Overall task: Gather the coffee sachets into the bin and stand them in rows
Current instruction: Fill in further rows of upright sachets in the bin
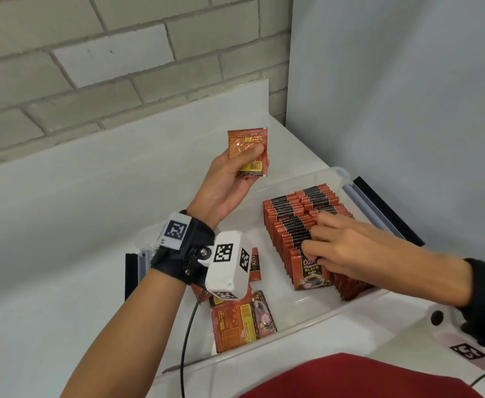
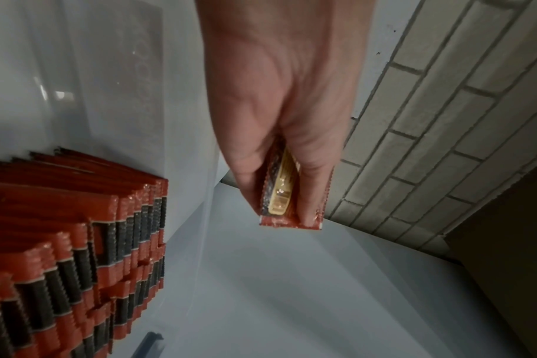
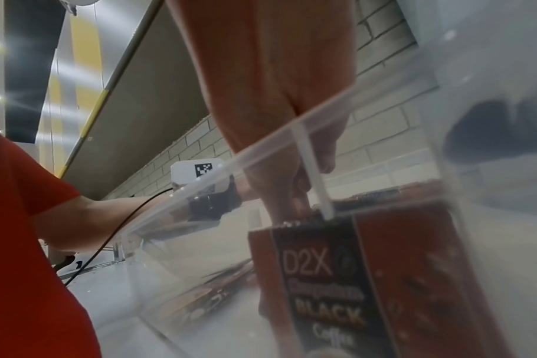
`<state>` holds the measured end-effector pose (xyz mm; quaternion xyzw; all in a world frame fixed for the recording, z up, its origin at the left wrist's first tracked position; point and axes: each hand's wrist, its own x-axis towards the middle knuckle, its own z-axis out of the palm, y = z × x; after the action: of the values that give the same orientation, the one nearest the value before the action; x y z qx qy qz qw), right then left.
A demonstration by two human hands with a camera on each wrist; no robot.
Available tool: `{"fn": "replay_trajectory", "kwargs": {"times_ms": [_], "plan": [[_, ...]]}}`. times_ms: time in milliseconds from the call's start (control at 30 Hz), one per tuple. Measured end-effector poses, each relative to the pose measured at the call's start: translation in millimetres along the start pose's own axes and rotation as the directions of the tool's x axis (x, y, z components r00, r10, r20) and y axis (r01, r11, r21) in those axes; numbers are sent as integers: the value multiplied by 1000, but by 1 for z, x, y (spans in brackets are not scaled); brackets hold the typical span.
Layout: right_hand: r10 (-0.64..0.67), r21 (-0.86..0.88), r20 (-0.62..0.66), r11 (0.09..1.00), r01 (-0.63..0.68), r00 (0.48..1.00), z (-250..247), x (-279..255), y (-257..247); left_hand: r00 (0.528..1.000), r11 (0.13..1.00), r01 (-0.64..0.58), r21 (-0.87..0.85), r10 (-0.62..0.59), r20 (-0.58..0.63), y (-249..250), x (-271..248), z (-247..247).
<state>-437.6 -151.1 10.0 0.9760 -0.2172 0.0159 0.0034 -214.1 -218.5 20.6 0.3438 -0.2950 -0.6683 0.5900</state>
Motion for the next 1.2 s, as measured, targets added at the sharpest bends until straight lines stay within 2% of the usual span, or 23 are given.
{"fn": "replay_trajectory", "kwargs": {"times_ms": [200,433,533,600,667,733,767,833,900,933,1033,1100,1200], "plan": [[13,-17,54,1000,-12,998,-1,-4,-2,999,997,33,-67,-34,-18,1,0,-1],[-9,-20,82,1000,10,997,-2,1,-2,999,999,16,34,-17,36,0,-1,-1],[66,117,119,990,-80,991,-2,0,2,996,998,-6,68,0,88,0,-1,-1],[154,271,241,937,-219,958,-7,0,6,992,995,-19,96,7,123,0,-2,-1],[249,452,256,823,-344,934,-18,3,9,988,994,-23,110,6,155,0,-3,0],[395,663,186,625,-412,900,-30,7,15,980,994,-16,105,-5,199,-1,-5,1],[474,758,167,499,-420,865,-36,11,17,974,995,-11,104,-13,227,-1,-6,2],[574,900,214,200,-388,791,-44,19,20,955,994,-3,111,-30,294,-2,-8,4],[586,948,292,-71,-312,756,-52,26,18,934,989,-5,148,-48,353,-3,-10,5],[586,950,310,-161,-268,748,-54,29,18,926,984,-13,180,-56,374,-4,-10,5],[624,943,310,-299,-148,718,-54,35,17,914,959,-59,277,-60,402,-6,-12,6],[650,937,303,-337,-92,697,-51,37,19,908,941,-94,324,-53,417,-4,-14,7],[626,932,313,-348,-103,715,-50,36,23,900,946,-111,305,-34,434,0,-15,8]]}}
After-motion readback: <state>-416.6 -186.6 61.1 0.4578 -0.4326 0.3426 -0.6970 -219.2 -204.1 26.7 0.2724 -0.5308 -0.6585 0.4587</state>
